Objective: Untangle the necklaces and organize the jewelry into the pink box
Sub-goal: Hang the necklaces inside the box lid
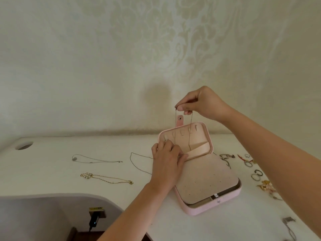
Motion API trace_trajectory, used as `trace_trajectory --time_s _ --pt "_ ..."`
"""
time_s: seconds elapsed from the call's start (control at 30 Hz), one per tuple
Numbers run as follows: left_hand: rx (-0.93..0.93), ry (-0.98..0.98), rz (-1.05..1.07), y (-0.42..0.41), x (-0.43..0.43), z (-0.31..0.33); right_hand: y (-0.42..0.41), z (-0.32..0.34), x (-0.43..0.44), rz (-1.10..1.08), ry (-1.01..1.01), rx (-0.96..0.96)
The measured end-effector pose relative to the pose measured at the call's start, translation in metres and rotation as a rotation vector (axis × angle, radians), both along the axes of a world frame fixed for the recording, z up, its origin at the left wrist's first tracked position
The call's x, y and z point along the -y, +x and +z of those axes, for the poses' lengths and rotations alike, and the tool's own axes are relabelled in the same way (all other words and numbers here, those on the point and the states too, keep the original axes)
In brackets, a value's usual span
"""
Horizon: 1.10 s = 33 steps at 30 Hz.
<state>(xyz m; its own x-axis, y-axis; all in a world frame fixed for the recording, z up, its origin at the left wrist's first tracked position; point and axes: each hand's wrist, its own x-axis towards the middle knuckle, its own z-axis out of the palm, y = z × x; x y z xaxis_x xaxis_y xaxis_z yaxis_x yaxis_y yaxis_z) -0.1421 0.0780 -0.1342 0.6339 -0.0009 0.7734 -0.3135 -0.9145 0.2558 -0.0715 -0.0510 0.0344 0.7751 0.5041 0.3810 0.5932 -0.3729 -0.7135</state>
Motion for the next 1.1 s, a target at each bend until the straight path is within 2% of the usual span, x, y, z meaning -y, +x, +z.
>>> trace_trajectory --time_s 0.2,0.3,0.43,0.5,0.93,1.1 --pt "0.005 -0.013 -0.011 0.0 0.0 0.0 -0.01 -0.034 -0.002 0.036 0.023 0.05" --pt "0.014 -0.019 -0.026 0.0 0.0 -0.001 -0.008 -0.05 -0.004 0.034 -0.024 0.213" --pt "0.037 -0.012 -0.028 0.0 0.002 0.0 -0.004 -0.071 -0.009 0.01 -0.229 0.502" --pt "0.044 -0.009 -0.031 0.0 0.001 0.0 -0.001 -0.078 -0.009 -0.029 -0.275 0.563" --pt "0.055 0.015 -0.023 0.002 0.0 0.0 0.006 -0.092 -0.01 -0.134 -0.33 0.616" --pt "0.043 0.02 -0.011 0.002 0.0 0.0 0.003 -0.077 -0.008 -0.012 -0.437 0.569"
